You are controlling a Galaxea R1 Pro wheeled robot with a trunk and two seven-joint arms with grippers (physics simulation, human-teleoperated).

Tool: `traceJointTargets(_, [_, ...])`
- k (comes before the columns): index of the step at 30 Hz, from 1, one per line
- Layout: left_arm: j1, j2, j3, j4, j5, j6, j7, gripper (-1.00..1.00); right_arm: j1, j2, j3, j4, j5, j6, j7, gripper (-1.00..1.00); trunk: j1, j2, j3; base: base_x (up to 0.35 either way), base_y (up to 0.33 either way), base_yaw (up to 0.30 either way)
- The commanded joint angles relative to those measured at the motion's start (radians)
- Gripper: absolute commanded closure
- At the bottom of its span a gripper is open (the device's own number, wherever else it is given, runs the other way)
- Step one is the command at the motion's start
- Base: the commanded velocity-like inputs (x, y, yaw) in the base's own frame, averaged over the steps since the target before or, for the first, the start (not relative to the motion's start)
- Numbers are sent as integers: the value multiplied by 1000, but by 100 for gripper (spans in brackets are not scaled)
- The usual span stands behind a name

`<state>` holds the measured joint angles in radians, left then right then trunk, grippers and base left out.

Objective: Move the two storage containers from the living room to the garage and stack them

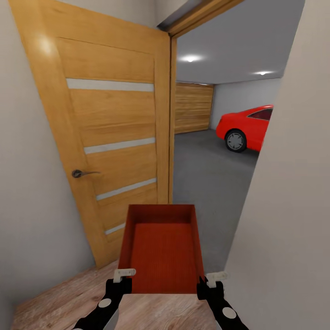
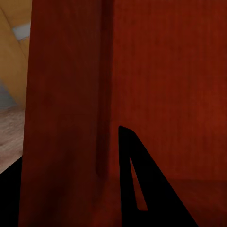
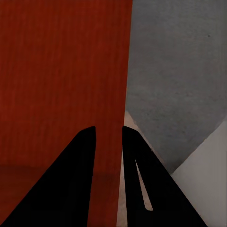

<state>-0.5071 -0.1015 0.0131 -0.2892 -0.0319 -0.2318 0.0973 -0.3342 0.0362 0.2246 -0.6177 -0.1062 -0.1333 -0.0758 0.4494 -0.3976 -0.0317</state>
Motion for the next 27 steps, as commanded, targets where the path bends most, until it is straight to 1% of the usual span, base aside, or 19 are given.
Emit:
traceJointTargets(1, [-1,23,14,1,0,-4,56,100,-2,-1,4,-5,-4,-3,25,100,1,-2,-2,0,256,0])
traceJointTargets(6, [-1,23,16,1,-1,-4,56,100,-2,0,4,-5,-4,-3,25,100,1,-2,-2,0,237,0])
traceJointTargets(19, [-1,23,16,1,-1,-4,56,100,-2,-1,4,-5,-4,-3,25,100,1,-2,-2,0,181,0])
traceJointTargets(27, [-1,24,16,1,-2,-3,55,100,-2,-1,4,-5,-4,-3,25,100,1,-2,-2,26,60,0])
